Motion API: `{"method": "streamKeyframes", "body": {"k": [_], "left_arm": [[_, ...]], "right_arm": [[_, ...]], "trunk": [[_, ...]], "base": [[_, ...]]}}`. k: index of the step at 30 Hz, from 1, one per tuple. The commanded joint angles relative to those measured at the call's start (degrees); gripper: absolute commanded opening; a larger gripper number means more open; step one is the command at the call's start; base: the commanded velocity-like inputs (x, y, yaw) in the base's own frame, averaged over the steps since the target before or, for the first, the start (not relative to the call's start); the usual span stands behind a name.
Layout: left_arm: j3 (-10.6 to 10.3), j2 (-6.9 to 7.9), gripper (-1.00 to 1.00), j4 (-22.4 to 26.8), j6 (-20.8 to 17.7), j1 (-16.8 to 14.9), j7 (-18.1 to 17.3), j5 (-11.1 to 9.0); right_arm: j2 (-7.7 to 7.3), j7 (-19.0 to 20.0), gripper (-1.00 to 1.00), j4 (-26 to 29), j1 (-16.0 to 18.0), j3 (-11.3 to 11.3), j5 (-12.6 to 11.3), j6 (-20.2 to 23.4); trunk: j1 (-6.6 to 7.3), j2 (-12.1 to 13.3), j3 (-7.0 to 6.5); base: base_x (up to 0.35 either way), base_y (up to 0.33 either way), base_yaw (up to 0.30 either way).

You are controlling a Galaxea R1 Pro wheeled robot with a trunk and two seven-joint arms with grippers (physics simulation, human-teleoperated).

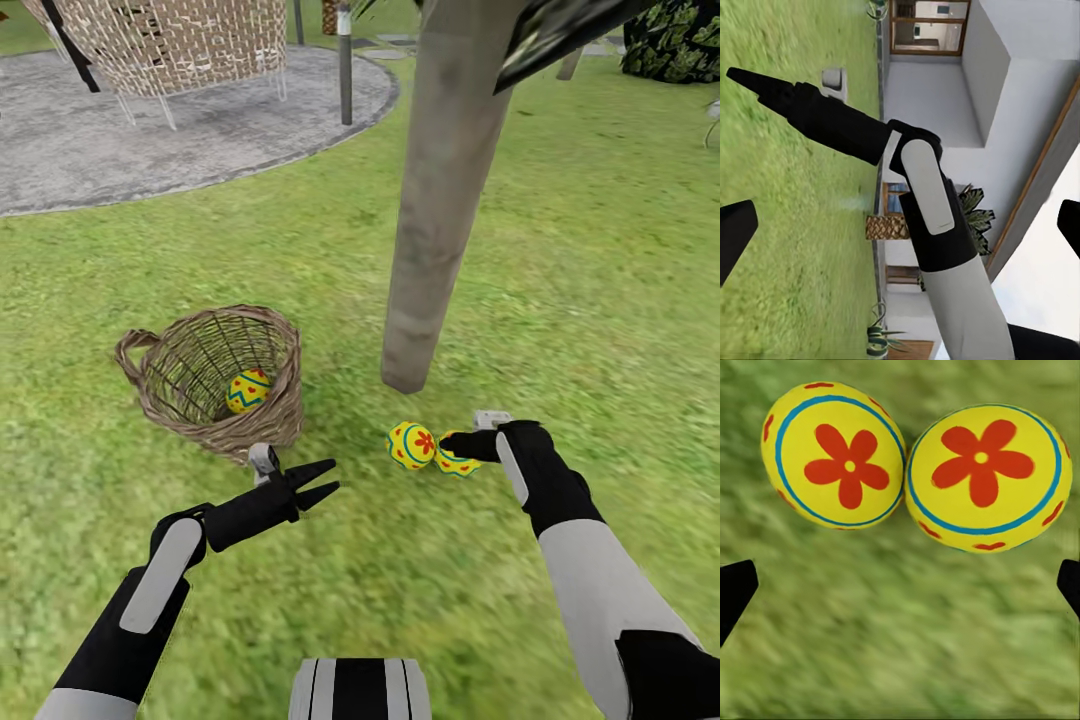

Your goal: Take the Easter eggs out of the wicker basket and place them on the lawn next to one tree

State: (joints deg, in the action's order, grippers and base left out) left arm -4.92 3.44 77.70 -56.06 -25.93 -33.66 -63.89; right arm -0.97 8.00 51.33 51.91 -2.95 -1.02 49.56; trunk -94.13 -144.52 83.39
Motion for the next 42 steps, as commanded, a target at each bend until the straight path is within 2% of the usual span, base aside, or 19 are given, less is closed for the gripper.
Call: {"method": "streamKeyframes", "body": {"k": [1, 7, 8, 10, 11, 12, 15, 17, 20, 22, 25, 26, 27, 30, 31, 32, 34, 36, 42], "left_arm": [[0.0, 0.03, 1.0, 0.0, 0.0, 0.0, 0.0, 0.0], [0.0, 0.07, 1.0, 0.1, 0.0, 0.0, 0.0, 0.0], [0.0, 0.1, 1.0, 0.1, 0.0, 0.0, 0.0, 0.0], [0.0, 0.21, 1.0, 0.1, 0.0, 0.0, 0.0, 0.0], [0.2, 0.82, 1.0, 0.2, 0.0, 0.0, 0.0, 0.0], [0.3, 1.47, 1.0, 0.5, 0.0, 0.0, 0.0, 0.0], [0.9, 3.23, 1.0, 2.2, -0.1, 0.0, -0.4, -0.1], [1.4, 3.5, 1.0, 2.4, -0.1, 0.0, -1.1, -0.1], [2.4, 3.66, 1.0, 2.5, -0.1, 0.0, -1.8, -0.1], [3.5, 3.93, 1.0, 2.5, -0.1, 0.0, -2.2, -0.1], [4.3, 4.19, 1.0, 2.5, -0.1, 0.0, -2.4, -0.1], [4.4, 4.2, 1.0, 2.6, -0.1, 0.0, -2.4, -0.1], [4.5, 4.25, 1.0, 2.6, -0.1, 0.0, -2.5, -0.1], [4.5, 4.37, 1.0, 2.6, -0.2, 0.0, -2.4, -0.1], [4.5, 4.48, 1.0, 2.6, -0.2, 0.0, -2.4, -0.1], [4.5, 4.53, 1.0, 2.6, -0.2, 0.0, -2.4, -0.1], [4.7, 4.51, 1.0, 2.6, -0.2, 0.1, -2.4, -0.1], [4.8, 4.5, 1.0, 2.6, -0.2, 0.1, -2.5, -0.1], [4.9, 4.47, 1.0, 2.5, -0.2, 0.1, -2.4, -0.1]], "right_arm": [[0.03, 0.0, 1.0, 0.0, 0.0, -0.1, 0.0, 0.1], [-0.01, 0.2, 1.0, 0.2, 0.0, -0.3, -0.1, 0.2], [-0.05, 1.5, 1.0, 0.2, 0.0, -0.9, -0.2, 0.2], [-0.36, 7.1, 1.0, 0.1, -0.2, -3.9, -1.1, 0.8], [-0.95, 11.5, 1.0, 0.2, -0.9, -5.8, -1.5, 1.4], [-1.5, 14.7, 1.0, 0.4, -1.4, -6.8, -1.6, 1.7], [-4.1, 30.4, 1.0, 3.9, -4.5, -8.6, -1.9, 2.3], [-5.65, 38.4, 1.0, 8.1, -7.0, -10.8, -2.0, 3.0], [-6.24, 46.5, 1.0, 15.2, -10.0, -15.8, -2.1, 5.9], [-6.3, 51.3, 1.0, 19.3, -12.0, -17.4, -2.1, 7.2], [-6.26, 57.7, 1.0, 23.0, -13.6, -18.2, -2.4, 7.8], [-6.25, 59.2, 1.0, 23.6, -13.8, -18.7, -2.5, 7.9], [-6.14, 60.5, 1.0, 24.1, -13.9, -21.2, -2.5, 8.0], [-6.1, 60.9, 1.0, 24.3, -13.9, -23.4, -2.6, 8.0], [-6.07, 61.0, 1.0, 24.4, -13.9, -24.2, -4.3, 8.1], [-6.1, 61.0, 1.0, 24.3, -13.9, -24.3, -6.6, 8.1], [-6.13, 60.8, 1.0, 24.3, -13.9, -24.3, -8.1, 8.1], [-6.14, 60.8, 1.0, 24.2, -13.9, -24.4, -8.8, 8.1], [-6.14, 60.7, 1.0, 23.6, -14.0, -24.3, -9.4, 8.1]], "trunk": [[0.0, 0.0, 0.0], [0.0, 0.0, 0.0], [0.0, 0.0, 0.0], [0.0, 0.0, 0.0], [0.0, 0.0, 0.0], [0.0, 0.0, 0.0], [0.0, 0.0, 0.0], [0.0, 0.0, 0.0], [0.0, 0.0, 0.0], [0.0, 0.0, 0.0], [0.0, 0.0, 0.0], [0.0, 0.0, 0.0], [0.0, 0.0, 0.0], [0.0, 0.0, 0.0], [0.0, 0.0, 0.0], [0.0, 0.0, 0.0], [0.03, 0.0, -0.22], [0.03, 0.0, -0.22], [0.18, 0.1, -1.55]], "base": [[0.0, 0.293, 0.0], [-0.031, 0.285, 0.0], [-0.028, 0.123, 0.0], [-0.012, 0.052, 0.0], [-0.005, 0.021, 0.0], [-0.003, 0.013, 0.0], [-0.001, 0.004, 0.0], [0.0, 0.001, 0.0], [0.0, 0.0, 0.0], [0.0, 0.0, 0.0], [0.0, 0.012, 0.0], [0.0, 0.153, 0.0], [0.0, 0.249, 0.0], [0.0, 0.275, 0.0], [0.0, 0.093, 0.0], [0.0, 0.038, 0.0], [0.0, 0.023, 0.0], [0.0, 0.008, 0.0], [0.0, 0.001, 0.0]]}}
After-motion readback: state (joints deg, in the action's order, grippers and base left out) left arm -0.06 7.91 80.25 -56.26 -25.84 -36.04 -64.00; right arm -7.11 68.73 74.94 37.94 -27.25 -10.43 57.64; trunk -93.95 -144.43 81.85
